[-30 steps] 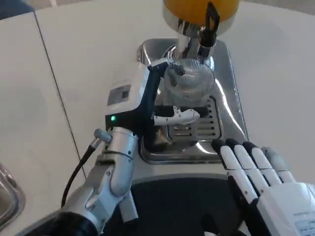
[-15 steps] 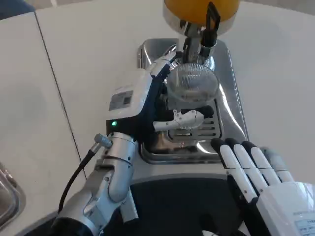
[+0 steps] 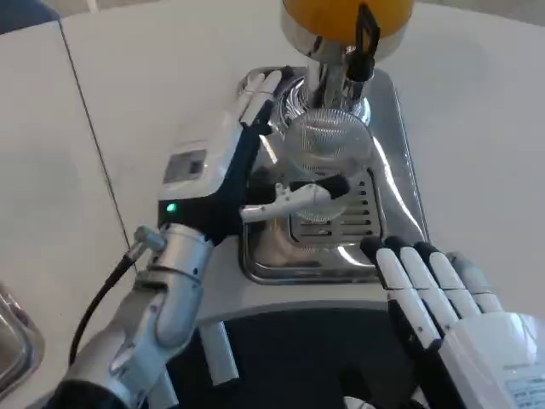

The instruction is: Grasp the cup under the faucet to collect the drink, then remove the cup.

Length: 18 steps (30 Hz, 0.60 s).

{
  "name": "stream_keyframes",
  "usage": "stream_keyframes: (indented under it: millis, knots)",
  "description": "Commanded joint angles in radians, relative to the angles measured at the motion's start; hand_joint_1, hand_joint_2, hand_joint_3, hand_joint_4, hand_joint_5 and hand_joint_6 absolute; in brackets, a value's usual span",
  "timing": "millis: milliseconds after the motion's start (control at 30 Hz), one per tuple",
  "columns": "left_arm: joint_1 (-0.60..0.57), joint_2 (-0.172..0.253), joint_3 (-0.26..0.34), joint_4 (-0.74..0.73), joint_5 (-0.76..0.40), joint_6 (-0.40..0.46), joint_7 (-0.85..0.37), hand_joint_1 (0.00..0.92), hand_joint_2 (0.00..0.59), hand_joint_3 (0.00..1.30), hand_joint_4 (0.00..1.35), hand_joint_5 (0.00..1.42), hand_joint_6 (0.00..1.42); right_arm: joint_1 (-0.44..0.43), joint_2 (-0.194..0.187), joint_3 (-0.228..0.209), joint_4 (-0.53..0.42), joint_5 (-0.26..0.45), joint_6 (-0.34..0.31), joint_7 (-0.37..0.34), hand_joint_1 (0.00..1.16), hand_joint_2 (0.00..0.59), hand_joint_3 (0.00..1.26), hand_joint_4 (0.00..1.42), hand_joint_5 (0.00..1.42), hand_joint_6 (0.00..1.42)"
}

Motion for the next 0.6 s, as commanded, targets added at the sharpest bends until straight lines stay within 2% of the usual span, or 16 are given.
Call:
stream_keyframes:
  millis: [33,300,433,533,600]
  knots:
    - [0.049,0.041,0.017,-0.047,-0.007,-0.025,-0.014,0.133,0.0,0.1,0.02,0.38,0.33,0.004,0.0,0.002,-0.014,0.005,0.009,0.009,0.26,0.504,0.0,0.0,0.0,0.0]
    - [0.113,0.119,0.061,-0.154,-0.017,-0.041,-0.054,0.128,0.0,0.06,0.0,0.32,0.28,-0.006,-0.001,-0.008,-0.027,0.02,0.017,0.015,0.27,0.504,0.0,0.0,0.0,0.0]
    - [0.201,0.235,0.082,-0.321,0.069,-0.039,-0.066,0.141,0.0,0.0,0.0,0.24,0.23,-0.011,0.002,-0.007,-0.028,0.018,0.019,0.013,0.27,0.504,0.0,0.0,0.0,0.0]
    - [0.273,0.3,0.1,-0.431,0.11,-0.025,-0.1,0.189,0.019,0.0,0.0,0.17,0.18,-0.014,-0.009,-0.011,-0.032,0.011,0.008,0.015,0.28,0.504,0.0,0.0,0.0,0.0]
    - [0.347,0.348,0.128,-0.525,0.14,-0.008,-0.126,0.188,0.025,0.0,0.0,0.14,0.16,-0.014,-0.01,-0.013,-0.032,0.012,0.009,0.011,0.28,0.504,0.0,0.0,0.0,0.0]
